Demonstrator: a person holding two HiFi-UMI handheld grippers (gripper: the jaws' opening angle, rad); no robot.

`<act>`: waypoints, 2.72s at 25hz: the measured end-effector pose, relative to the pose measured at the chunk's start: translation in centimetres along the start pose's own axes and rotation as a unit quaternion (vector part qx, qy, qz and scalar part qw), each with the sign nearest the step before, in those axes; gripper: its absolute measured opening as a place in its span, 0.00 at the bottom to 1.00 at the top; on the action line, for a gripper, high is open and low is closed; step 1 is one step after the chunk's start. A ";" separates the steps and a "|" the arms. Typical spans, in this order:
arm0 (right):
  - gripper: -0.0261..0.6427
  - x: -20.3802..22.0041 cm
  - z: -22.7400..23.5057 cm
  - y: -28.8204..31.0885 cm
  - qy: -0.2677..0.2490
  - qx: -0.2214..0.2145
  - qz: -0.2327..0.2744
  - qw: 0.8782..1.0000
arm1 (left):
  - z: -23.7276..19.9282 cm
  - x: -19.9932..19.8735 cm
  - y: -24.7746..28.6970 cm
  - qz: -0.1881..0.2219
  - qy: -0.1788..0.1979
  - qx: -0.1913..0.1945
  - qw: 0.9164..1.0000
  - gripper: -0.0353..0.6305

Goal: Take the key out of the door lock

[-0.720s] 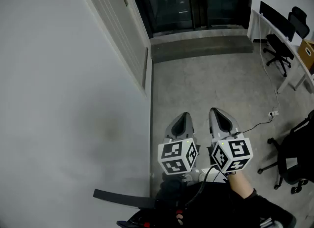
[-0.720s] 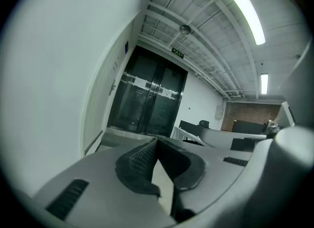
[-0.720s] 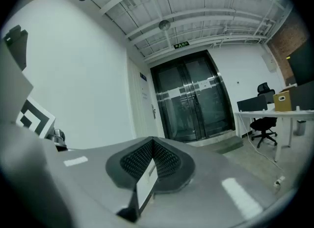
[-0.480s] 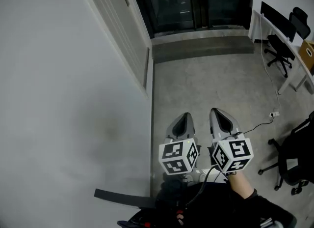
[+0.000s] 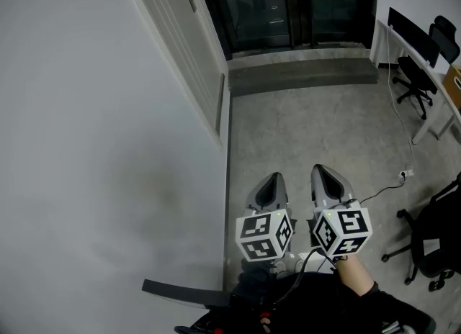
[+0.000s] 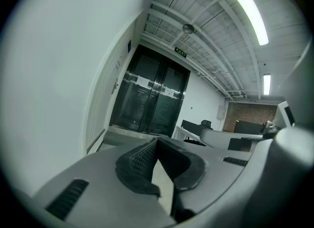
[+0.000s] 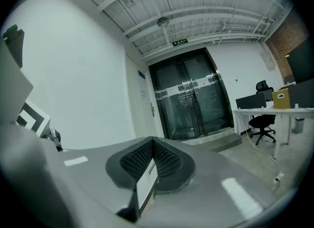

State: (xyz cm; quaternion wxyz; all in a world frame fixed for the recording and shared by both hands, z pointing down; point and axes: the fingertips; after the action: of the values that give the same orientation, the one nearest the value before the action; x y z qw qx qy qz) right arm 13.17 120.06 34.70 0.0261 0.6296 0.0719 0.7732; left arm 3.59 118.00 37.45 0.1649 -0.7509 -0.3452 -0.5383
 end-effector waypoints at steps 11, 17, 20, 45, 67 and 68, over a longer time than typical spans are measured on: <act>0.04 1.2 -2.1 1.8 -0.015 0.023 0.011 1.000 | -3.8 1.3 0.0 -0.012 -0.036 0.005 0.999 0.05; 0.04 2.4 -3.0 5.0 -0.028 0.028 0.003 0.999 | -6.7 1.5 1.7 -0.018 -0.049 0.006 0.999 0.05; 0.04 2.5 -3.0 7.4 -0.031 0.015 0.002 0.999 | -8.2 1.3 3.4 -0.015 -0.052 -0.003 0.999 0.05; 0.04 -4.9 4.0 36.9 -0.040 -0.015 0.009 0.999 | -18.4 -8.7 30.6 -0.008 -0.041 -0.016 0.999 0.05; 0.04 -7.7 0.0 65.0 -0.037 0.013 0.019 0.999 | -37.1 -18.7 50.8 -0.014 -0.023 0.023 0.999 0.05; 0.04 -7.6 0.1 65.9 -0.037 0.016 0.016 0.999 | -37.6 -18.7 51.4 -0.017 -0.024 0.025 0.999 0.05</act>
State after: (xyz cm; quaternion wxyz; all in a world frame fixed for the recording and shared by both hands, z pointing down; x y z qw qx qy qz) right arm 18.14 53.92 36.81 0.0060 0.6592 0.0728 0.7484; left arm 9.84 51.91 40.32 0.1662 -0.7535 -0.3747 -0.5141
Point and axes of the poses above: the fingertips, and each gripper's own axes: y forward along the fingers, z to its right, x out of its underside, and after that the axes turned 15 degrees about x, right-handed
